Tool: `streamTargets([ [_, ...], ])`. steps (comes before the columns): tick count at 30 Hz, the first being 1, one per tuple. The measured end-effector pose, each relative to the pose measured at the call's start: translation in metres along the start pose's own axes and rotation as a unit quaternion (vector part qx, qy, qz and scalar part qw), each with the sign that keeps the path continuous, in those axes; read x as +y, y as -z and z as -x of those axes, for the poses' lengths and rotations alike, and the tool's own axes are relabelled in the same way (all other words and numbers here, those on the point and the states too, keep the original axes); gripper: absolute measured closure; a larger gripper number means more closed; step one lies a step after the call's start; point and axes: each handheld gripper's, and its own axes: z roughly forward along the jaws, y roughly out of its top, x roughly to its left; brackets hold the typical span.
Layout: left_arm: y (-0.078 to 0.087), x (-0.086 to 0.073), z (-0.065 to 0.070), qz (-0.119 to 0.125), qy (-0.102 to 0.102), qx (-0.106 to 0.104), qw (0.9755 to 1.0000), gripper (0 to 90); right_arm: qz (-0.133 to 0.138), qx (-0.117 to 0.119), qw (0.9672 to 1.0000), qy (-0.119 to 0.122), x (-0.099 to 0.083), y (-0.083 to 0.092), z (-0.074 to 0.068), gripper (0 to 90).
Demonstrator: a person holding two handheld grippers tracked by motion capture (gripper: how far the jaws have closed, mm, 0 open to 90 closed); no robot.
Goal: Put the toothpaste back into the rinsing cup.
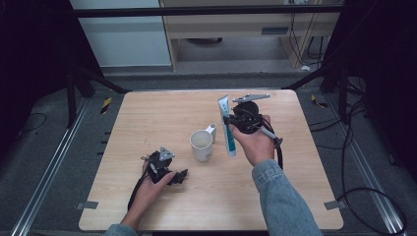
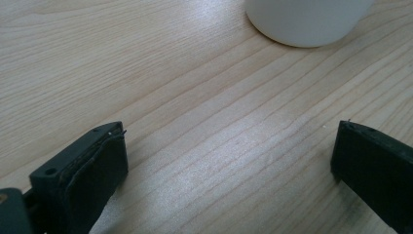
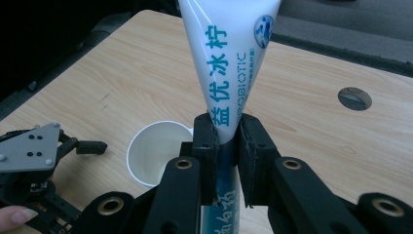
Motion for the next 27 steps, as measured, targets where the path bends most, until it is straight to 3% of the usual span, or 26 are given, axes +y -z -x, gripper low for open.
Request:
streamTargets([
  [27,0.0,0.0,0.0,0.0,0.0,0.0,1.0,0.0,0.025,-0.01,0.9995,0.017,0.025,-0.006,-0.018,79.0],
])
